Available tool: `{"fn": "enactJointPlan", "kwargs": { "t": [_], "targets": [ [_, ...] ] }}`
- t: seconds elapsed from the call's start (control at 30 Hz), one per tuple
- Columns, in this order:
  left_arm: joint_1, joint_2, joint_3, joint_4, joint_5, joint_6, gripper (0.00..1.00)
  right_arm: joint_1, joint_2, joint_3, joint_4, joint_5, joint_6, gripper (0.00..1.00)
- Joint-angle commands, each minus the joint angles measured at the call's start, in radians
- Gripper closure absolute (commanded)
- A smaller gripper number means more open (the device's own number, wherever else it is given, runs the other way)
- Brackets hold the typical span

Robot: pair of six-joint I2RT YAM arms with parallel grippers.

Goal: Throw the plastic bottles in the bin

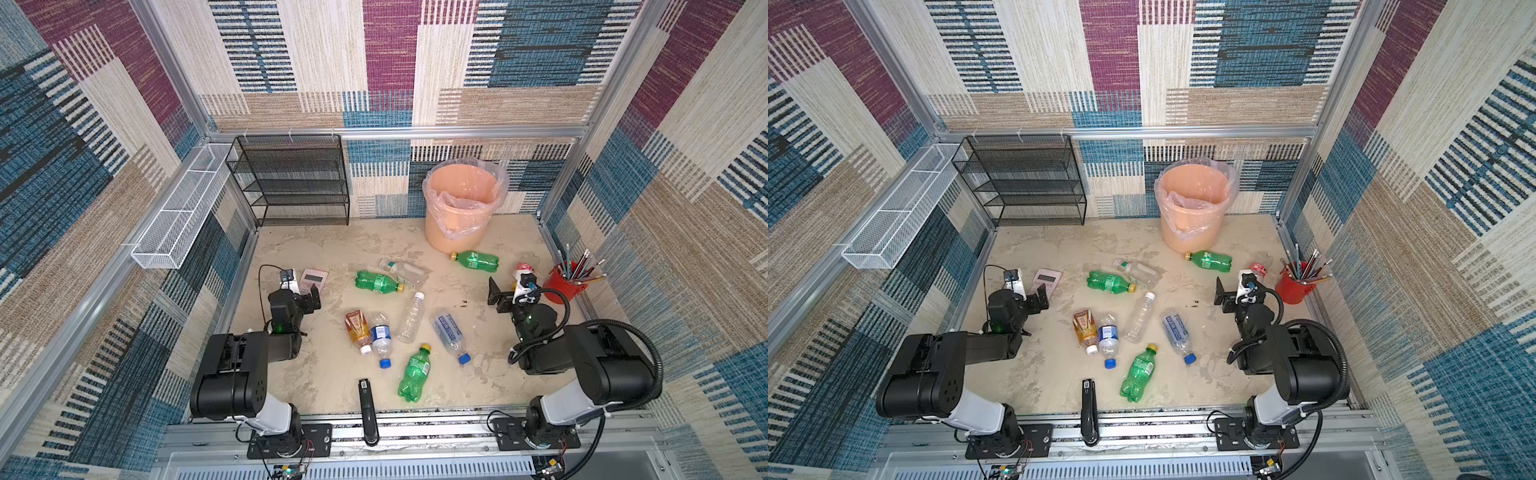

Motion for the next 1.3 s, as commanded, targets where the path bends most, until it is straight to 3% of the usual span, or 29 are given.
{"fn": "enactJointPlan", "kwargs": {
  "t": [0.0,1.03,1.27],
  "targets": [
    [0.001,-0.002,0.004,0.007,0.013,0.001,0.01,-0.003,-0.002,-0.002,0.023,-0.009,-0.001,0.02],
    [0.001,0.000,0.009,0.000,0.014,0.001,0.01,-0.001,-0.003,-0.001,0.022,-0.011,0.000,0.01],
    [0.002,-0.025,0.014,-0.029,0.030,0.005,0.02,-0.004,-0.051,0.027,-0.065,-0.009,0.003,0.01]
  ]
}}
